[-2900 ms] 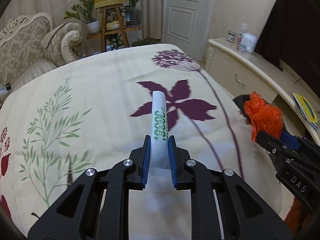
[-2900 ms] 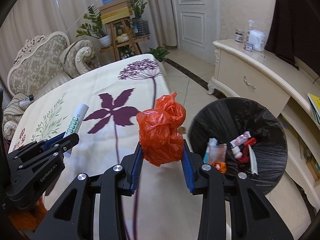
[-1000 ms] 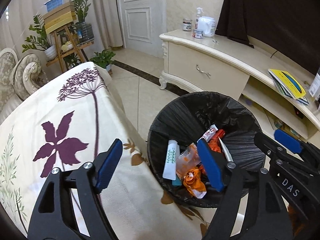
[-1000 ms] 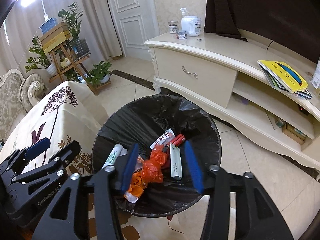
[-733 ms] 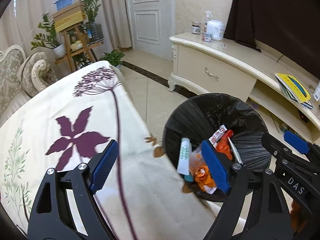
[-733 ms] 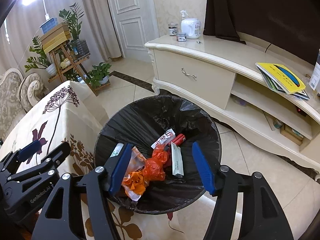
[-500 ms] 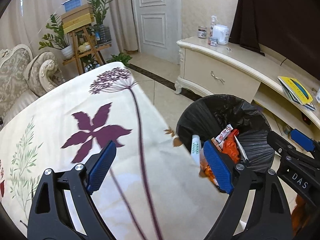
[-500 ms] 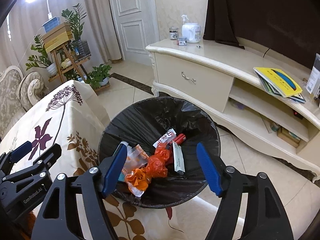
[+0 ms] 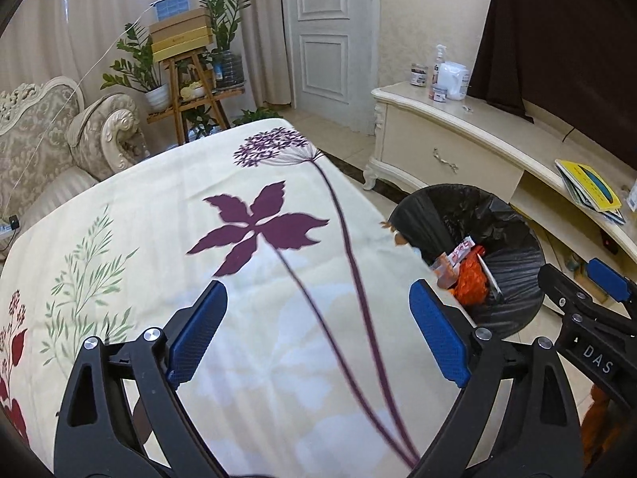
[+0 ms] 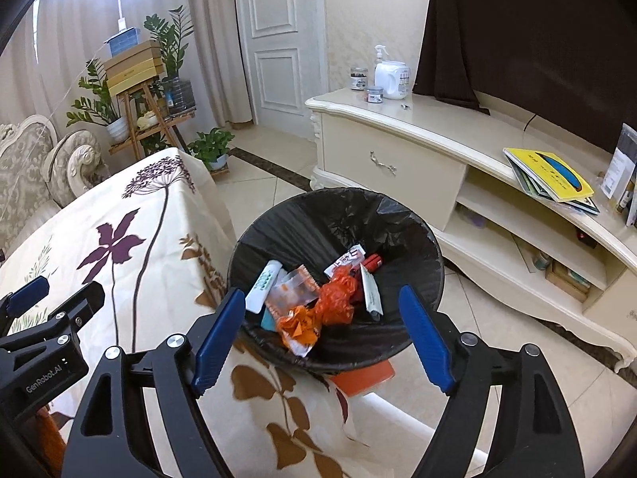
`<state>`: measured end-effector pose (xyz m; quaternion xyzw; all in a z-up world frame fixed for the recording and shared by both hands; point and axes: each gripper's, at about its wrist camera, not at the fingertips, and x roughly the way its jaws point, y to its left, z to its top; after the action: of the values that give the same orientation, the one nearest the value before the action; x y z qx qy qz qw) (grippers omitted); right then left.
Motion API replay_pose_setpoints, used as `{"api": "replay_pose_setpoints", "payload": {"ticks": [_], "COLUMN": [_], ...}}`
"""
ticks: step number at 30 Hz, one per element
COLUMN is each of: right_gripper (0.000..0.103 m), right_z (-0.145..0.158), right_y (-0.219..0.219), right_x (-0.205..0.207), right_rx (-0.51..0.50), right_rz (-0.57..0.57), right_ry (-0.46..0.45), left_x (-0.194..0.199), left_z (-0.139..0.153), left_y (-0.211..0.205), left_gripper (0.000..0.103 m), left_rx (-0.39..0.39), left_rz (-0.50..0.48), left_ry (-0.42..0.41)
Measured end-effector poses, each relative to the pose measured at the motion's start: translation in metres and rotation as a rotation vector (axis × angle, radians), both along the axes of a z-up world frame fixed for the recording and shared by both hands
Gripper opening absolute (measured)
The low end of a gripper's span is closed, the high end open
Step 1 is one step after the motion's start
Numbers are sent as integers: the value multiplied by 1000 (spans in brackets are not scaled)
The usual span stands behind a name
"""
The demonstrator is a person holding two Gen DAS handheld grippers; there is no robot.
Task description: Collect trash
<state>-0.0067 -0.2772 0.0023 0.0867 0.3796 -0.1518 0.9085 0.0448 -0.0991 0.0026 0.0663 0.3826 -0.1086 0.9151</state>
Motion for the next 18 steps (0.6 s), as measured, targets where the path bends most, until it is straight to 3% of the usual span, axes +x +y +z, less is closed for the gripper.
{"api": "replay_pose_setpoints", "payload": {"ticks": [18], "right_gripper": [79], "right_z": [12], "right_y": [21], "right_x": [-23], "right_rx": [-10], "right_rz": [4], "right_ry": [-35], "left_x": [-23], "left_z": [5], "left_y": [28], "left_gripper": [91], "left_rx": [-42], "left_rz": [32], "left_ry": [4]}}
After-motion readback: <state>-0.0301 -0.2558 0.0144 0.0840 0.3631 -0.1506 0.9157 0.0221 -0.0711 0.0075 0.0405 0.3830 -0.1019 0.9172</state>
